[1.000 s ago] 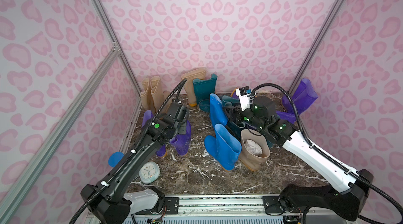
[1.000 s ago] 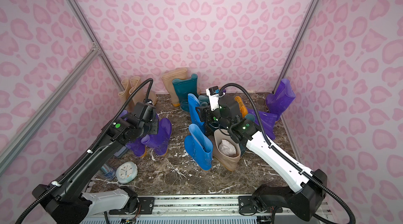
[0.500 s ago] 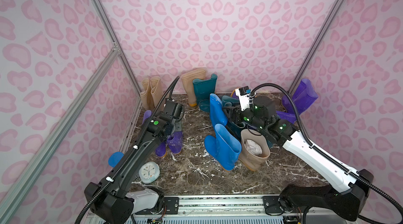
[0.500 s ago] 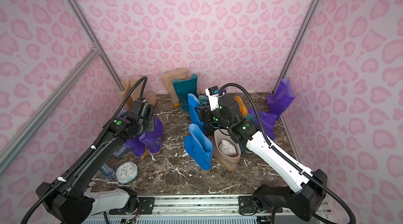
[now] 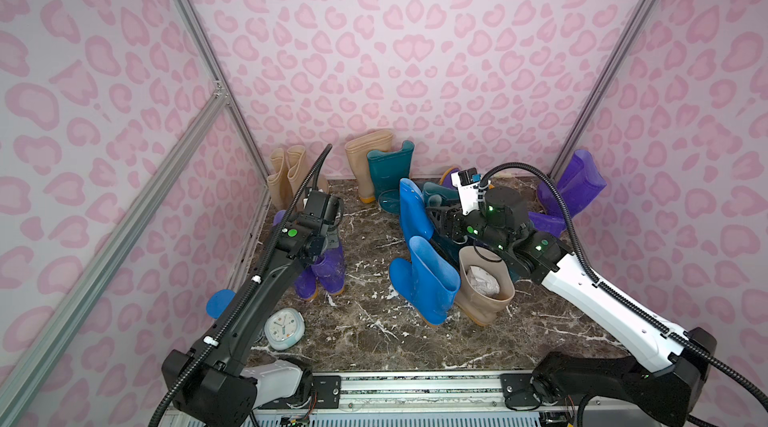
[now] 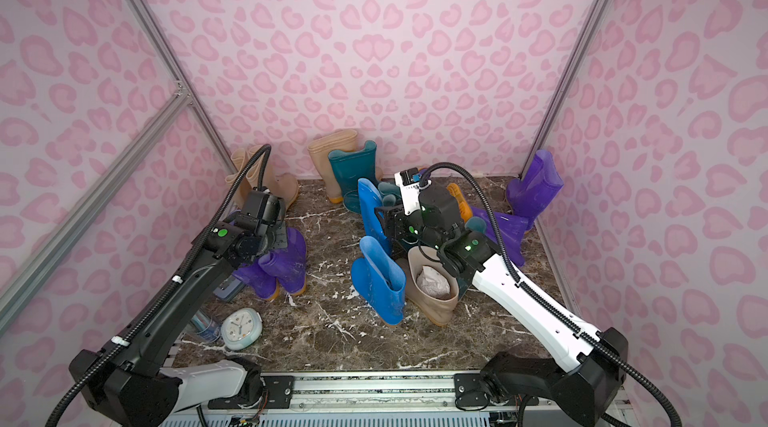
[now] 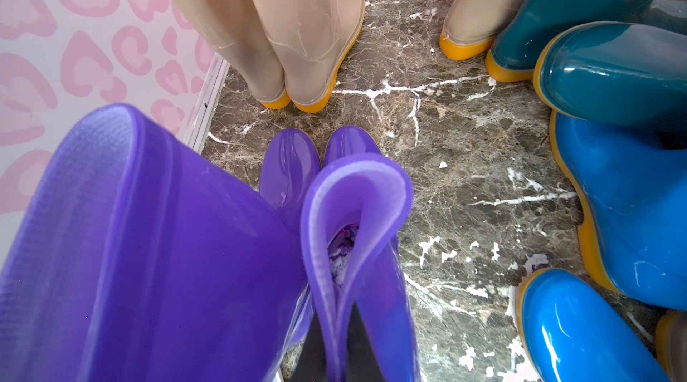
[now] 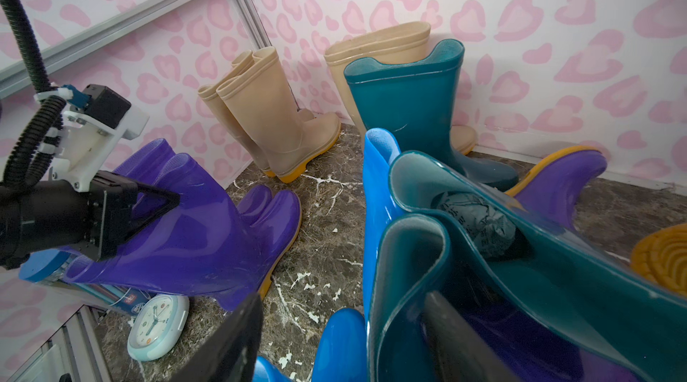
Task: Match and arrange rain boots in pairs
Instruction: Pair a pair of rain boots at the center of the board, then adjust the rain boot at the center of the board.
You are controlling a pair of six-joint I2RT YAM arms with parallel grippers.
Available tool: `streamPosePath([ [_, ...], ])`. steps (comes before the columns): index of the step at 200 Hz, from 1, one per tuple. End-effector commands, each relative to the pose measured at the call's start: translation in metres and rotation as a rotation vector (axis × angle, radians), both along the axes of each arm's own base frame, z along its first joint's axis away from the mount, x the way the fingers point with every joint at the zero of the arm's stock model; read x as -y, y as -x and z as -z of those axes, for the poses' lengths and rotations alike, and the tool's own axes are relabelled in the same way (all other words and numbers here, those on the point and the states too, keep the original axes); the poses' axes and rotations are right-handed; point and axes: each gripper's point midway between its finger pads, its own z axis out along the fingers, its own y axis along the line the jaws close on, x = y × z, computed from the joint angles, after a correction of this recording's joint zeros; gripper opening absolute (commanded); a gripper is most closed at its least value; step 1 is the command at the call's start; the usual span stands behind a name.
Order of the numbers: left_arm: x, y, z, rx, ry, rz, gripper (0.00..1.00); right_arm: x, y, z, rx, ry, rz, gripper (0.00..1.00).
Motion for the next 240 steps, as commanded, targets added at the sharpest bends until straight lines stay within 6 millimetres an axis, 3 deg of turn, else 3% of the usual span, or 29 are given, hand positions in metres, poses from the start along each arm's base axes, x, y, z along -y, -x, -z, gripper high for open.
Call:
streamPosePath([
  [1, -0.001, -0.008, -0.003, -0.004, -0.031, 0.007, 0.02, 0.001, -0.001, -0.006, 0.022, -0.021, 0.005, 0.71],
  [66, -0.003, -0.015, 0.002, -0.044, -0.047, 0.03, 0.03, 0.012, -0.002, -0.007, 0.022, -0.025, 0.025, 0.72],
  [98, 0.003, -0.013, 0.001, -0.053, -0.008, 0.062, 0.21, 0.015, -0.004, -0.011, 0.03, -0.021, 0.035, 0.73],
  [115, 0.012, -0.011, -0.014, -0.029, 0.038, 0.103, 0.38, 0.019, -0.006, -0.018, 0.044, -0.014, 0.043, 0.73],
  [130, 0.021, -0.009, -0.026, -0.014, 0.077, 0.151, 0.46, 0.021, -0.008, -0.023, 0.057, -0.008, 0.053, 0.73],
  [133, 0.023, -0.011, -0.037, 0.011, 0.088, 0.159, 0.48, 0.021, -0.008, -0.024, 0.058, -0.006, 0.054, 0.73],
  [145, 0.029, -0.011, -0.049, 0.025, 0.115, 0.194, 0.53, 0.021, -0.01, -0.027, 0.06, -0.001, 0.056, 0.73],
  [180, 0.052, -0.02, -0.073, 0.055, 0.169, 0.311, 0.68, 0.022, -0.013, -0.034, 0.076, -0.015, 0.073, 0.72],
  [216, 0.077, -0.056, -0.09, 0.156, 0.173, 0.427, 0.68, 0.022, -0.013, -0.037, 0.08, -0.055, 0.08, 0.65],
  [240, 0.081, -0.095, -0.096, 0.232, 0.131, 0.435, 0.46, 0.019, -0.009, -0.037, 0.08, -0.097, 0.065, 0.53],
])
